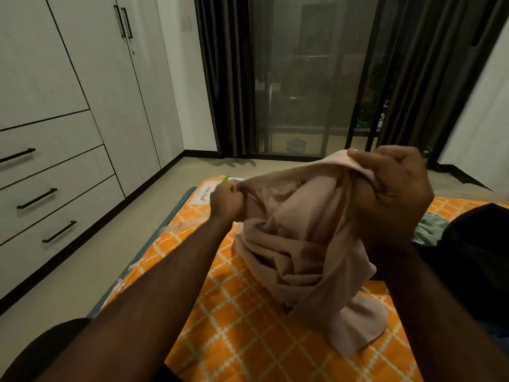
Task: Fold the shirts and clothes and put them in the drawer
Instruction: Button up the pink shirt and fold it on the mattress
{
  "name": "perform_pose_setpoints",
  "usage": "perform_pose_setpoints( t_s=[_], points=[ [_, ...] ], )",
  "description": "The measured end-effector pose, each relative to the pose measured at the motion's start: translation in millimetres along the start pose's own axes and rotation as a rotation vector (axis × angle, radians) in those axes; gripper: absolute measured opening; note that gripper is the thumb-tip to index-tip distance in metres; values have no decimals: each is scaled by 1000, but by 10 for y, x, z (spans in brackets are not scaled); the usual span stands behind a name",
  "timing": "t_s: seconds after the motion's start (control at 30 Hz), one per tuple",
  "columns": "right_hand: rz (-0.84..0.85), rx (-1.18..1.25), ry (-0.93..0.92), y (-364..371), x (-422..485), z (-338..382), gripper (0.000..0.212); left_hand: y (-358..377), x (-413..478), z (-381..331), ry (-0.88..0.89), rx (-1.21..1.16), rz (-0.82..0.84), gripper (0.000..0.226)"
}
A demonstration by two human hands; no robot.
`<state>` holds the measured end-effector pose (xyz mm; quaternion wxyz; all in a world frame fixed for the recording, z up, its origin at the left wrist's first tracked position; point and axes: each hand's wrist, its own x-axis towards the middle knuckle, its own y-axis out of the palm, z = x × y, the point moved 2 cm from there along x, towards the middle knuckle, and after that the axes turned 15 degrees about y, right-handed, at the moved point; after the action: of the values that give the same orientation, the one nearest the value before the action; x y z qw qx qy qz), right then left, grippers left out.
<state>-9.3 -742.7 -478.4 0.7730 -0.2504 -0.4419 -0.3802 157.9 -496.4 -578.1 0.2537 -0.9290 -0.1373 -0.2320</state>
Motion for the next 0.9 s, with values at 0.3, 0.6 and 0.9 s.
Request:
perform_pose_setpoints(
  t_s=[0.3,0.6,0.9],
  points=[
    [825,-542,740,429,-660,-962,16,-242,-533,-425,369,341,757,68],
    [876,-254,824,516,-997,-671,12,-555,-1050,-381,-42,-573,876,66],
    [861,-511,1069,283,-1132,-700,20,-279,-1116,-415,574,243,494,17]
  ],
)
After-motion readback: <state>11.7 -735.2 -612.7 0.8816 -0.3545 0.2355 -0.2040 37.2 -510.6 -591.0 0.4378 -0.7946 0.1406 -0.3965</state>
